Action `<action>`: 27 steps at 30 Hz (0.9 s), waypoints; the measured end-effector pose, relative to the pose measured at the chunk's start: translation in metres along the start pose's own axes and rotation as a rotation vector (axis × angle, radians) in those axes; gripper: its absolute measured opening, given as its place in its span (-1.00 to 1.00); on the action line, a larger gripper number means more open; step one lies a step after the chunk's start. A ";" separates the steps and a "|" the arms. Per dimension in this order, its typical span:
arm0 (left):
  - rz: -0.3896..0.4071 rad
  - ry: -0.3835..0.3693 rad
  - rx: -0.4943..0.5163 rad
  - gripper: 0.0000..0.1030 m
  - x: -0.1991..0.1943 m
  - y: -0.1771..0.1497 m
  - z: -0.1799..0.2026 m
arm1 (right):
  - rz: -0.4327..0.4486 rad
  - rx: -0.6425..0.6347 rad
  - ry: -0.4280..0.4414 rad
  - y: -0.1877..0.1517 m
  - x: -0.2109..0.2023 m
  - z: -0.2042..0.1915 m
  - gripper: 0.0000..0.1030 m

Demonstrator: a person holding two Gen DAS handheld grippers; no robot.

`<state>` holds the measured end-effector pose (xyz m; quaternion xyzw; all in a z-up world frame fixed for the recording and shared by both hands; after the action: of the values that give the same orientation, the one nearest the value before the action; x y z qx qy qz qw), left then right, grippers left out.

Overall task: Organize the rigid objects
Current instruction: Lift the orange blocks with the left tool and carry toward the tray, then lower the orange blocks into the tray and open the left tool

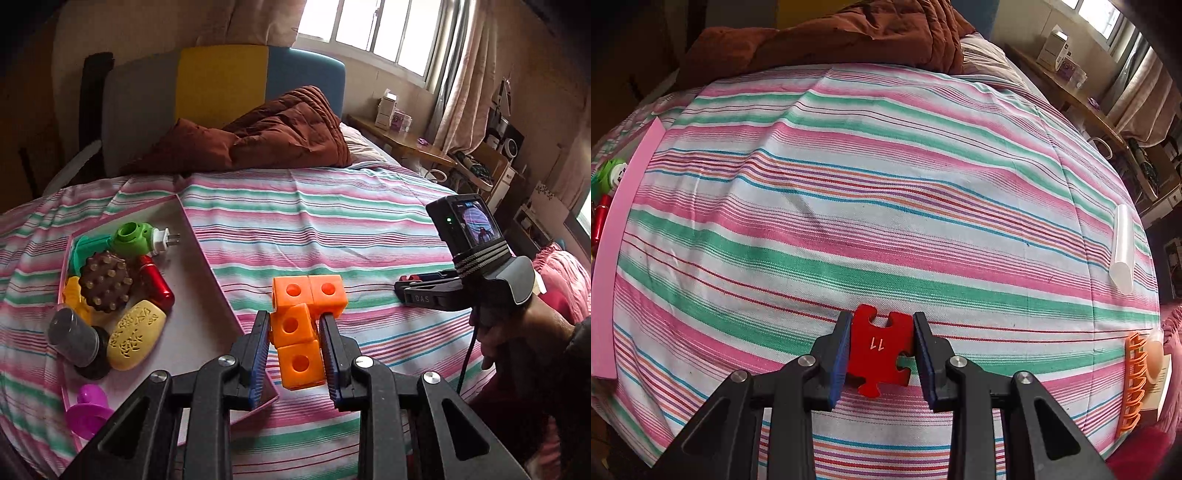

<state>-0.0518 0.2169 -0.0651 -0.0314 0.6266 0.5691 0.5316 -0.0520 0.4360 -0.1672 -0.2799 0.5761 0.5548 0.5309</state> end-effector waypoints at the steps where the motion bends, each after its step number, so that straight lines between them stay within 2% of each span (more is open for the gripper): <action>1: 0.002 0.005 -0.006 -0.47 -0.001 -0.001 -0.004 | 0.001 -0.002 -0.003 0.000 0.000 0.000 -0.38; 8: -0.007 0.042 -0.109 -0.47 -0.010 -0.011 -0.055 | 0.007 -0.015 -0.017 0.000 -0.001 -0.001 -0.38; 14: -0.063 0.016 -0.234 -0.48 -0.007 -0.037 -0.097 | 0.008 -0.021 -0.022 0.000 -0.002 -0.002 -0.38; 20: -0.112 0.024 -0.229 -0.47 0.004 -0.051 -0.099 | 0.009 -0.022 -0.025 -0.001 -0.003 -0.002 -0.38; 22: -0.124 0.048 -0.221 -0.46 0.008 -0.053 -0.100 | 0.009 -0.022 -0.024 0.000 -0.003 -0.002 -0.38; 27: -0.115 0.085 -0.184 -0.46 0.008 -0.053 -0.101 | 0.008 -0.023 -0.025 0.000 -0.003 -0.002 -0.38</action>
<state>-0.0843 0.1277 -0.1283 -0.1399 0.5909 0.5909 0.5312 -0.0517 0.4335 -0.1653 -0.2766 0.5642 0.5671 0.5325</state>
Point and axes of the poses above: each gripper's, at about its wrist camera, not at the fingertips, and x roughly the way its jaws point, z to its right, y to its top, the point moved 9 cm from there along x, roughly the way its jaws point, and after that the axes turned 4 degrees about -y, right-handed, at the moved point
